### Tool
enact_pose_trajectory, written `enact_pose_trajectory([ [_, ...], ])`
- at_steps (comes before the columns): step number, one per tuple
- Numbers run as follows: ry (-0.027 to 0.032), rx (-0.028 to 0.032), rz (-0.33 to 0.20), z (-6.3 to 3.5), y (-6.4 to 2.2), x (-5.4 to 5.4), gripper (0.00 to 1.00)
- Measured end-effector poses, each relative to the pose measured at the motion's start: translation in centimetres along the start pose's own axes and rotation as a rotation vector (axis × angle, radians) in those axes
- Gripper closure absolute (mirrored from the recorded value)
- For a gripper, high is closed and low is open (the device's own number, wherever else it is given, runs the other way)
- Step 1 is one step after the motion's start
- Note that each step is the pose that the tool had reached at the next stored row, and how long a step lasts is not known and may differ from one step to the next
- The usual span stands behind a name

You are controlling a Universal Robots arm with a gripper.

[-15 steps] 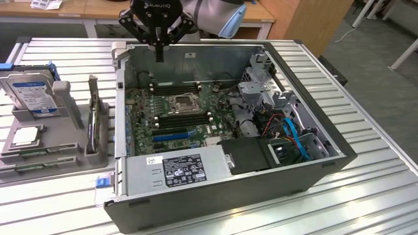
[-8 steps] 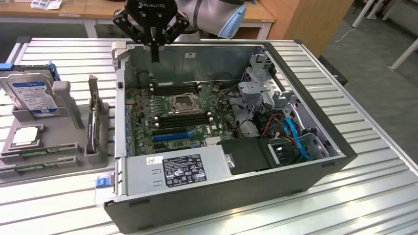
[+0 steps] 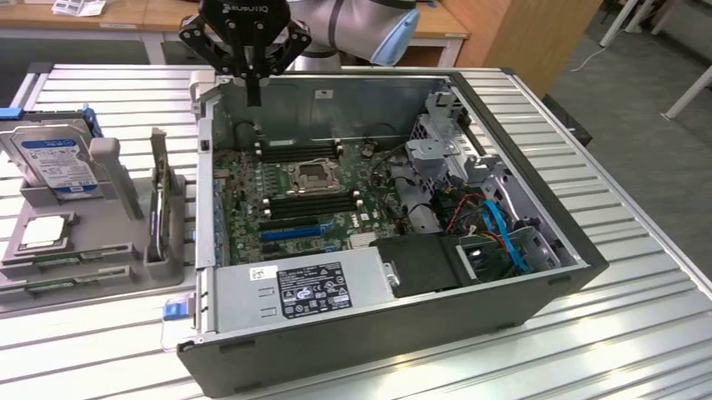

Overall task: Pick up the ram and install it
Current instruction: 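Reach for the ram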

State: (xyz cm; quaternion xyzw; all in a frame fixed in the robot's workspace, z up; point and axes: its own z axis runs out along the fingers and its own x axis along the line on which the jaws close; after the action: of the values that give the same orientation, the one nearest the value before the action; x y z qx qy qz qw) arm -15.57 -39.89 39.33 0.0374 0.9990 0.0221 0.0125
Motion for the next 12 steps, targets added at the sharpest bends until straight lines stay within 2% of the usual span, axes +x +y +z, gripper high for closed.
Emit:
enact_pose_trajectory([
  [12,-0.0001,-0.0001,0.0,-0.06,-0.18,2.4,0.9],
])
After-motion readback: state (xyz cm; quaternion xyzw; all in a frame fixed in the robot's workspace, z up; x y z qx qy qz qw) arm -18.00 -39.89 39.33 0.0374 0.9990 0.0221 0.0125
